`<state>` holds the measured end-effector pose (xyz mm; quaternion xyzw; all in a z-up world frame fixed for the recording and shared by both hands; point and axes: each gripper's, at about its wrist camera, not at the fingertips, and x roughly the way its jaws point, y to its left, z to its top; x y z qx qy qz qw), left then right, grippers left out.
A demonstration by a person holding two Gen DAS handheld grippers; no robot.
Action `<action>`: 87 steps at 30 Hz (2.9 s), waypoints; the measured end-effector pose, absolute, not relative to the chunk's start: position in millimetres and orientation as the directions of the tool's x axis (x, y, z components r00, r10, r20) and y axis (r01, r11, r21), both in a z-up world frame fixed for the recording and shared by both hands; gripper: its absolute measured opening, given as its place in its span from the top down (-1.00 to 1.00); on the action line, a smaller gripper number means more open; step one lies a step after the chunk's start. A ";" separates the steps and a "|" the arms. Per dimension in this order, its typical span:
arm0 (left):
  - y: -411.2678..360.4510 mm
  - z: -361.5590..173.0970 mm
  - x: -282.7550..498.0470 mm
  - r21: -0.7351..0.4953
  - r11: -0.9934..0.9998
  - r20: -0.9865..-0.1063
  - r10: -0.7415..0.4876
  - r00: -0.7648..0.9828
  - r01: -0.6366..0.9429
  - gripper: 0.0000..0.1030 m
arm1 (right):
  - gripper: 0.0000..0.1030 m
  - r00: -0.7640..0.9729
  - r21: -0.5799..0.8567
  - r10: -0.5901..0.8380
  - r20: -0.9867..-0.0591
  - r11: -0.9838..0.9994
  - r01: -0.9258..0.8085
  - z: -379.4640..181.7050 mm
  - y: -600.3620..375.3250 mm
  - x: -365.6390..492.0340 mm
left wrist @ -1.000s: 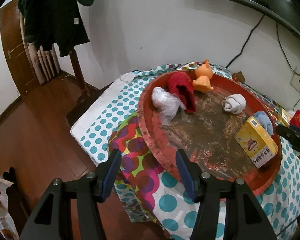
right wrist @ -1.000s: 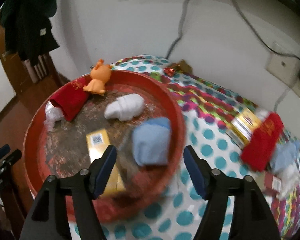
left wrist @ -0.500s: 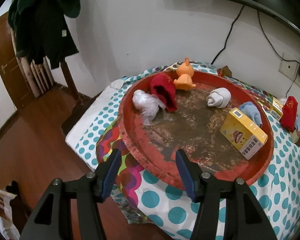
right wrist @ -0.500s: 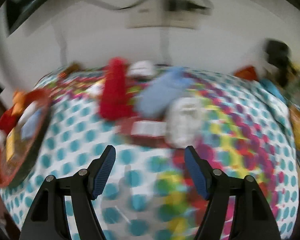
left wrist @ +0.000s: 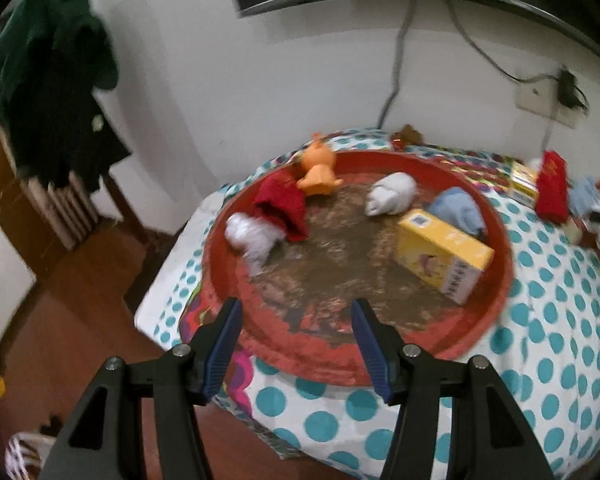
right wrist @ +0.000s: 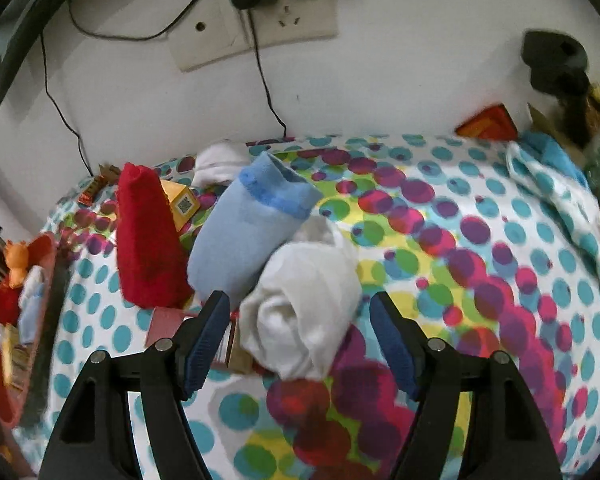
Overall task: Organize objects
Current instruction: 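Grasp a second white sock on the cloth with the right gripper, then grasp the dark red barcoded box with the left gripper, then carry the dark red box with the left gripper onto the red tray and release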
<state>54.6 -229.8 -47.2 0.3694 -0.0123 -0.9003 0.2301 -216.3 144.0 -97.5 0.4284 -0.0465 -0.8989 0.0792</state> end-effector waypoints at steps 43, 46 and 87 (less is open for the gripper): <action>45.5 -89.4 -214.4 -0.234 -0.923 -0.902 0.089 -0.422 0.305 -0.27 | 0.33 -0.600 0.191 -0.264 -0.756 -0.964 0.183 -111.9 243.0 -156.5; 47.5 -95.6 -219.5 -0.202 -0.917 -0.910 0.045 -0.413 0.344 -0.27 | 0.32 -0.597 0.223 -0.289 -0.749 -0.957 0.184 -112.4 246.0 -157.1; 33.3 -86.0 -109.3 0.090 -0.995 -0.823 -0.051 -0.566 -0.042 0.41 | 0.32 -0.604 0.151 -0.230 -0.763 -0.972 0.180 -111.0 238.0 -158.5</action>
